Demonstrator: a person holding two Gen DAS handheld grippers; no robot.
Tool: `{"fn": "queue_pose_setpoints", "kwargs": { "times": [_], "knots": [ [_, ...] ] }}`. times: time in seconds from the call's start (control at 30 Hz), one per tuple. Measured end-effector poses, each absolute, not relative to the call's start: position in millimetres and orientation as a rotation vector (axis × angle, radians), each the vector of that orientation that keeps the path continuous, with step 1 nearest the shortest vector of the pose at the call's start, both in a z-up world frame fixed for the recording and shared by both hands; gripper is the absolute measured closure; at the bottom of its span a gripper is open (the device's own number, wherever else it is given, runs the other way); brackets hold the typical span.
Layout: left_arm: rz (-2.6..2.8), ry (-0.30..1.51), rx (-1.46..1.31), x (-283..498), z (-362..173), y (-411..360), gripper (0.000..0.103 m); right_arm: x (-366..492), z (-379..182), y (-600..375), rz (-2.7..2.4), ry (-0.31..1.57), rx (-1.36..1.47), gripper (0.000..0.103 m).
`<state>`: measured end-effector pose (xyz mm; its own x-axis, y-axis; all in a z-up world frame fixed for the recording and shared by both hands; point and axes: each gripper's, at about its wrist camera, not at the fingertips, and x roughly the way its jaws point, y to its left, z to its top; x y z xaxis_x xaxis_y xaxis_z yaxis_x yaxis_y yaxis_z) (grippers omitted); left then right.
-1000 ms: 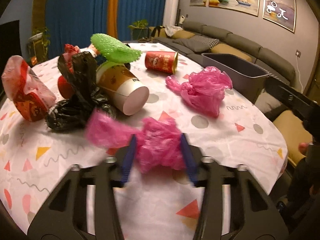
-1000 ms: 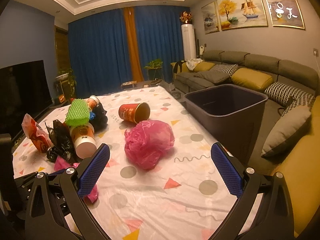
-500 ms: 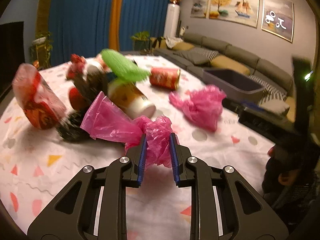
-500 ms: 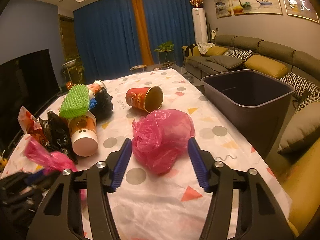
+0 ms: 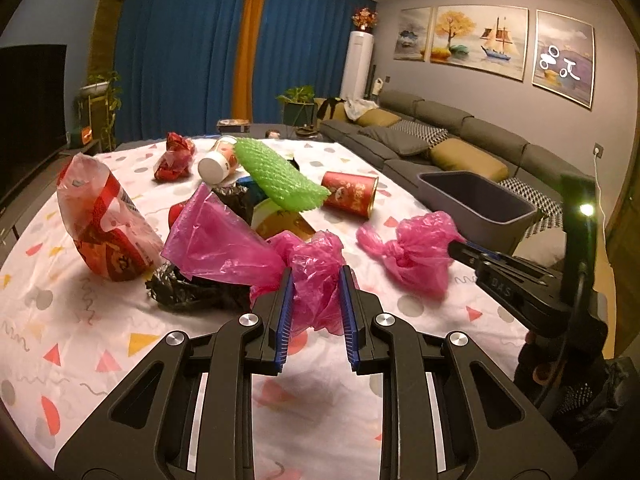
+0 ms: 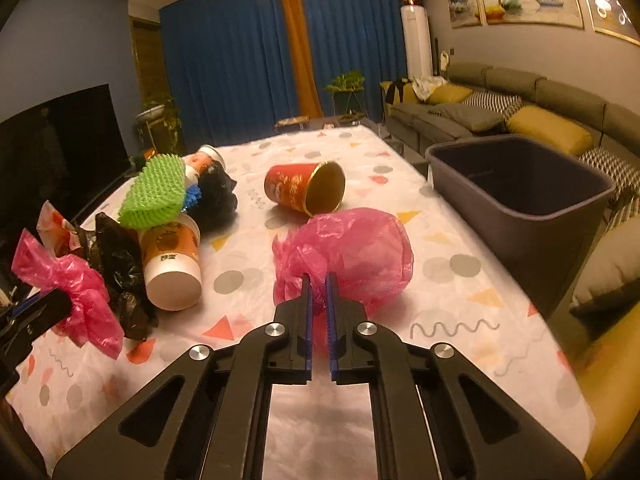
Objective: Collect trash
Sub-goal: 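Carry both pink bags to the grey bin and open both tools over it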
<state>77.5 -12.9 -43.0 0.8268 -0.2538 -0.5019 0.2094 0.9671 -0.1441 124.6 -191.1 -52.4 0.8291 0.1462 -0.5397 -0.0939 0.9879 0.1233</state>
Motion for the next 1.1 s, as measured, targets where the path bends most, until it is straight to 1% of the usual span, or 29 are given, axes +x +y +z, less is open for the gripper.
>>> {"fn": "queue_pose_setpoints", "kwargs": {
  "times": [0.3, 0.6, 0.83, 1.1],
  "knots": [
    [-0.263, 0.506, -0.073, 78.6, -31.3, -21.7, 0.082, 96.1, -17.4, -207.1, 0.123, 0.463, 0.085, 0.097],
    [-0.321, 0.438, -0.034, 87.0, -4.8, -55.5, 0.082, 86.9, 13.3, -240.4, 0.073, 0.368, 0.072, 0.097],
    [-0.41, 0.372, 0.003, 123.8, 22.3, -121.1, 0.082, 100.3, 35.2, -290.2, -0.043, 0.3, 0.076, 0.097],
    [-0.505, 0.329, 0.014, 175.7, 28.3, -198.6, 0.082, 128.7, 49.3, -342.6, -0.142, 0.239, 0.076, 0.097]
  ]
}}
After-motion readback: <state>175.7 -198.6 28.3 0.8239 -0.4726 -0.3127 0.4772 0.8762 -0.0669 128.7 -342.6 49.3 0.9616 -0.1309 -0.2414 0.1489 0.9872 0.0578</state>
